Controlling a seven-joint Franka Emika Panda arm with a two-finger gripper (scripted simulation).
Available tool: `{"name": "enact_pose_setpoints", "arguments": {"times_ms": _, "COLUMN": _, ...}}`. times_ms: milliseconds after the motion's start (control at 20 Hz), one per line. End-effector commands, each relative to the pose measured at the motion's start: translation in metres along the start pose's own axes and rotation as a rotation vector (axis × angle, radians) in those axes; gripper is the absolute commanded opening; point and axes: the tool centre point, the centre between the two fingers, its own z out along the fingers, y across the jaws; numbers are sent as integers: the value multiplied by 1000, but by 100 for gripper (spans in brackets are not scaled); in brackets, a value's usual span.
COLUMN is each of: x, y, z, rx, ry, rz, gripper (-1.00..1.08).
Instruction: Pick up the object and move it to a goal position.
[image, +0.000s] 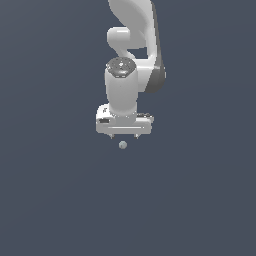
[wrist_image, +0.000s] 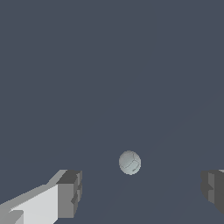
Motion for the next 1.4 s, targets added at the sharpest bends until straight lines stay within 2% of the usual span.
{"name": "enact_pose_setpoints", "arguments": {"times_ms": 0, "x": 0, "y": 0, "z": 0, "rx": 0, "ry": 0, "rz": 0, "gripper": 100}}
{"name": "enact_pose_setpoints", "arguments": {"times_ms": 750, "x": -1, "y": 10, "z": -3, "rx": -19, "ry": 4, "rz": -35, "gripper": 100}}
{"name": "enact_pose_setpoints", "arguments": {"times_ms": 1050, "x": -4, "y": 9, "z": 7, "rx": -15, "ry": 3, "rz": 26, "gripper": 100}}
{"name": "enact_pose_setpoints", "arguments": {"times_ms": 1350, "x": -11, "y": 9, "z": 26, "rx": -8, "ry": 1, "rz": 140, "gripper": 100}}
